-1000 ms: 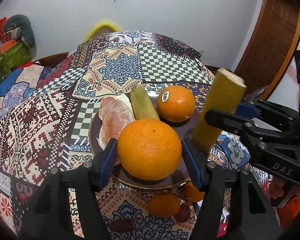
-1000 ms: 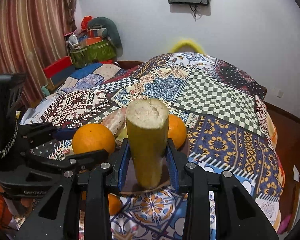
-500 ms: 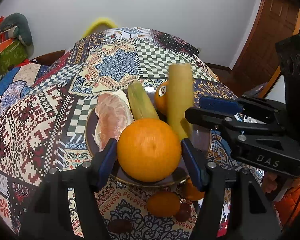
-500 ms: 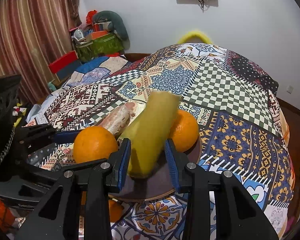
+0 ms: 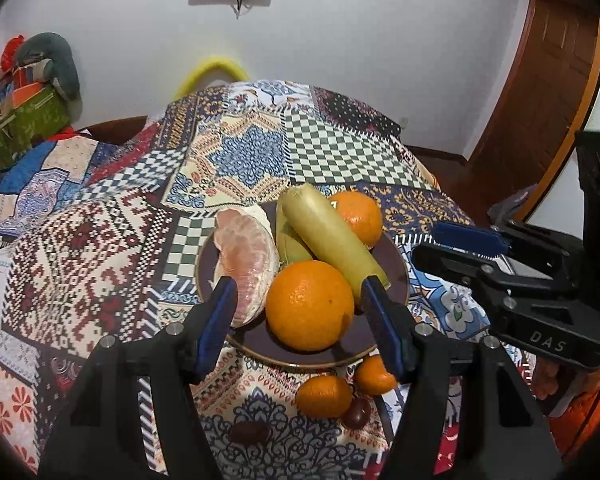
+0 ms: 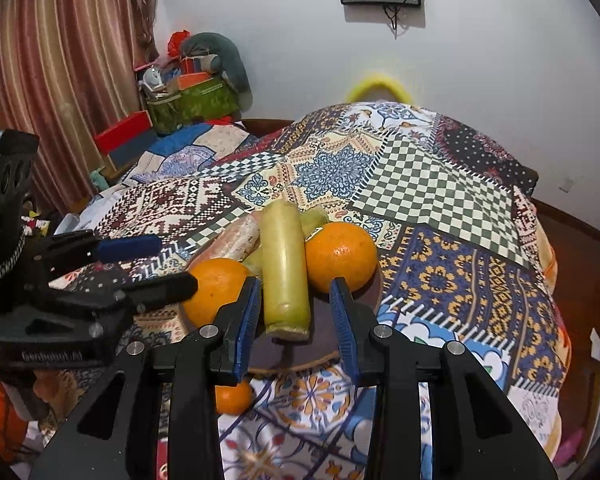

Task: Organize fruits
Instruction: 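Lower the bamboo shoot and large orange onto the plate, opening both tools, then grasp a small mandarin with the left tool while the right tool grasps another mandarin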

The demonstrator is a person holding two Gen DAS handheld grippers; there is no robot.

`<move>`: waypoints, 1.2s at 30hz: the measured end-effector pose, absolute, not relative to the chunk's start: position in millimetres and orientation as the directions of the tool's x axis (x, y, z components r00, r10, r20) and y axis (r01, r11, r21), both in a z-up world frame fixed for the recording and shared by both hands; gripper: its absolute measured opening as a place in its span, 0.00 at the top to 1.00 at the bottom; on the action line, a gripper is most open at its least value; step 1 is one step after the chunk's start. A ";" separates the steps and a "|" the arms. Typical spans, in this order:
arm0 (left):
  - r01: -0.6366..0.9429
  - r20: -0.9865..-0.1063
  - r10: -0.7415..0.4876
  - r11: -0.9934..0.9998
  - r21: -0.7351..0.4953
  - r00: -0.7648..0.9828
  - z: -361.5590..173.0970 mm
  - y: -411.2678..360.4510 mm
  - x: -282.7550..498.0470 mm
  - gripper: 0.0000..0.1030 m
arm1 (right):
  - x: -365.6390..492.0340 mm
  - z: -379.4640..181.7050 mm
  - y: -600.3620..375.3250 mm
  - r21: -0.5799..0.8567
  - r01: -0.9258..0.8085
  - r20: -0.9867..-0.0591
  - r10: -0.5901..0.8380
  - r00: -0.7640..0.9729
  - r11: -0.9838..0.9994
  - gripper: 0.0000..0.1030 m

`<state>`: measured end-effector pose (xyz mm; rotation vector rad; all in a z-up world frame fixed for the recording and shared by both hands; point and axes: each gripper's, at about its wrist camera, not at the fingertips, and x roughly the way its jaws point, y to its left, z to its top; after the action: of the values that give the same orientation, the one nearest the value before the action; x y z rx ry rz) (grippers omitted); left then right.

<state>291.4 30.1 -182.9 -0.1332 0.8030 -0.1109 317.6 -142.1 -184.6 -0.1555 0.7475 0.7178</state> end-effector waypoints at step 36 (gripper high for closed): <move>0.010 -0.756 -0.136 0.986 -0.169 0.640 -205.0 36.0 216.7 0.38 | 262.8 -234.7 -132.3 0.138 -0.600 -0.766 0.469 0.440 0.788 0.56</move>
<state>216.7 36.0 -205.0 -0.1544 0.8735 -0.0835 262.8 -132.3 -234.7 -0.1632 0.8953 0.6677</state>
